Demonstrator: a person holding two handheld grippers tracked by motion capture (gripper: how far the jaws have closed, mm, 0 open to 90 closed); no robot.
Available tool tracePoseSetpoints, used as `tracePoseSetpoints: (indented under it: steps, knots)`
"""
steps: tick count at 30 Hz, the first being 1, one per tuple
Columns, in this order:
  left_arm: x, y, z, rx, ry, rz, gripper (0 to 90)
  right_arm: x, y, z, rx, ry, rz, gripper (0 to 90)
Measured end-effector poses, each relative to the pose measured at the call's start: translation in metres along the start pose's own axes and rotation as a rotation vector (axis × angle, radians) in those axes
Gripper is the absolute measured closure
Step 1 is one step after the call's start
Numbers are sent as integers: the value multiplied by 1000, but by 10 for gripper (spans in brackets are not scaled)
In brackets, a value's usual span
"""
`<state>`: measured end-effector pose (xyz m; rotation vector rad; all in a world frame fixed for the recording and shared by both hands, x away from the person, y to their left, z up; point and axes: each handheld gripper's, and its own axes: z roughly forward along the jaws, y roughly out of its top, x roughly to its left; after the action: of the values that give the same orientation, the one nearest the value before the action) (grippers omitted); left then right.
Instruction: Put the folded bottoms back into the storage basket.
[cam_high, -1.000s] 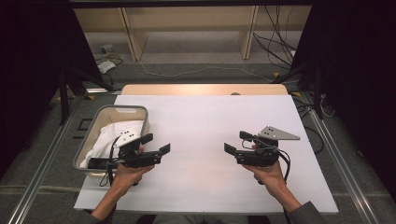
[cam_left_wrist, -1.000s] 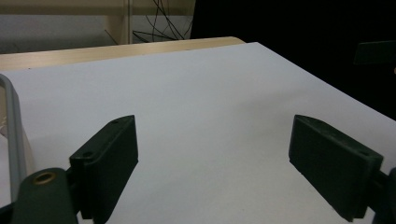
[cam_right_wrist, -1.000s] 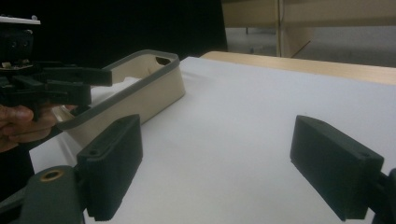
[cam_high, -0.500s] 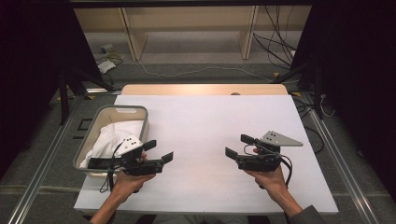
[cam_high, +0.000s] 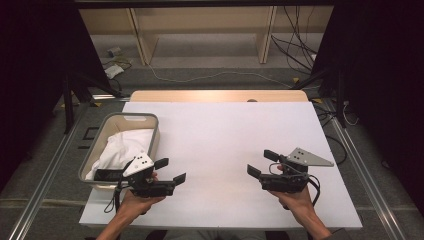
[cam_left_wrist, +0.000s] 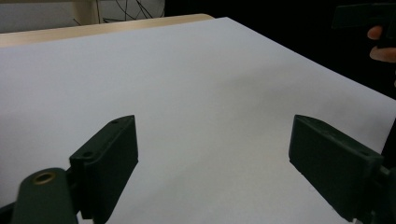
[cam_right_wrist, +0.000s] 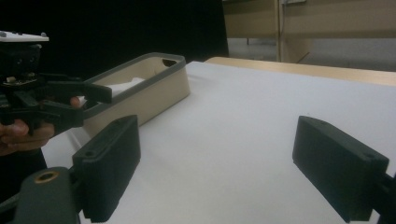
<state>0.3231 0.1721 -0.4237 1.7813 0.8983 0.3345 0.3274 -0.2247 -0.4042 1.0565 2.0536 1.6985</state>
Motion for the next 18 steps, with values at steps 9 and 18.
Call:
tracePoseSetpoints:
  steps: [9, 18]
  knots:
    - [-2, -5, -6, 14, -20, -13, 154, 0, -13, -8, 31, -11, 3, 161]
    - [0, -11, -11, 21, -11, -5, 154, 5, -20, -17, 39, -46, -41, 154]
